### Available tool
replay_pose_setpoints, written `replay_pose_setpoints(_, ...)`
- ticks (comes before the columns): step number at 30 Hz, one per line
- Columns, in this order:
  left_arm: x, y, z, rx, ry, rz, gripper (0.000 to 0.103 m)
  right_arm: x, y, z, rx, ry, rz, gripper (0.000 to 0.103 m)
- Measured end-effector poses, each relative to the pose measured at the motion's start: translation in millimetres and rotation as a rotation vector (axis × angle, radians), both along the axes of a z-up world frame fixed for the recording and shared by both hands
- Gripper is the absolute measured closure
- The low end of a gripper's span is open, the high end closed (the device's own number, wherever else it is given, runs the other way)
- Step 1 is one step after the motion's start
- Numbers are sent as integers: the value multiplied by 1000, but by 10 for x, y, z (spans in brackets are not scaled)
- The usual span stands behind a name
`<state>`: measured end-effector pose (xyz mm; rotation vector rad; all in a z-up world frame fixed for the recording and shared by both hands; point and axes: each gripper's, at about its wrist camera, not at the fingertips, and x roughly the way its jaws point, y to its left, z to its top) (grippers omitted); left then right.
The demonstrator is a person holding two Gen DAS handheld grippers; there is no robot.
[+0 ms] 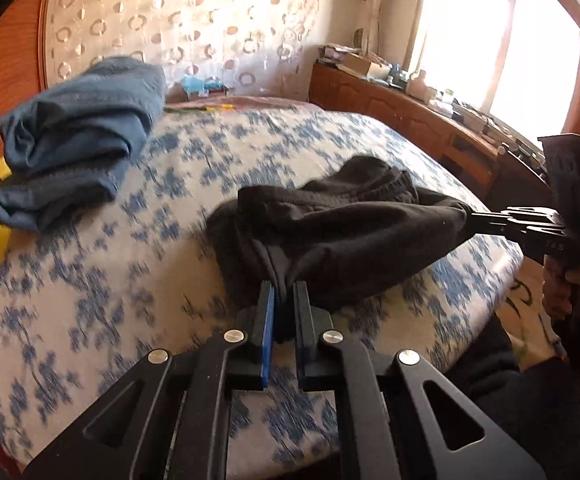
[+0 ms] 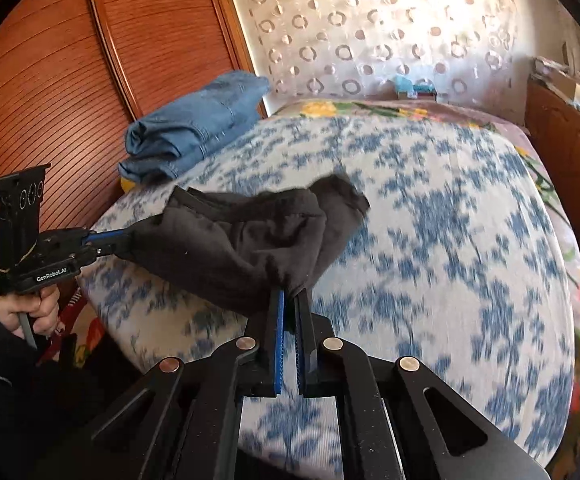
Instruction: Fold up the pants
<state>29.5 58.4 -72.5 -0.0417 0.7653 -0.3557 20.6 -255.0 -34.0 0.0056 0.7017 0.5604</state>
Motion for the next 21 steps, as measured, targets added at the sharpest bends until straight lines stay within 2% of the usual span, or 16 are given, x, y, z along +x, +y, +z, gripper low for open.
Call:
replay_pose_setpoints(4, -3, -43, -21, 7, 13, 5, 93, -51, -69, -46, -25, 5, -35, 97)
replay_pose_setpoints(5, -7, -46, -13, 9, 13, 7, 90, -49, -88, -38, -22, 5, -43, 97)
replay_pose_setpoints(7, -13, -67, 33, 53, -1, 35, 79, -45, -134, 5, -20, -8, -62, 97)
replay_pose_setpoints(9, -11, -58, 81, 56, -22, 43, 55, -40, -132, 55, -23, -24, -60, 96)
replay_pose_setpoints(11, 20, -27, 131, 40, -32, 42, 46, -30, -82, 108, -31, -45, -59, 94)
replay_pose_setpoints(13, 59, -13, 161, 43, -43, 52, 38, 2, -31, 144, -32, -67, -58, 84)
replay_pose_setpoints(14, 82, -7, 172, 40, -46, 53, 35, 25, 2, 145, -32, -75, -56, 73)
replay_pose_setpoints(15, 107, 0, 187, 36, -51, 56, 34, 47, 31, 154, -35, -82, -58, 66)
replay_pose_setpoints(21, 246, -27, 234, 49, -73, 63, 34, 243, 247, 82, -88, -87, -55, 66)
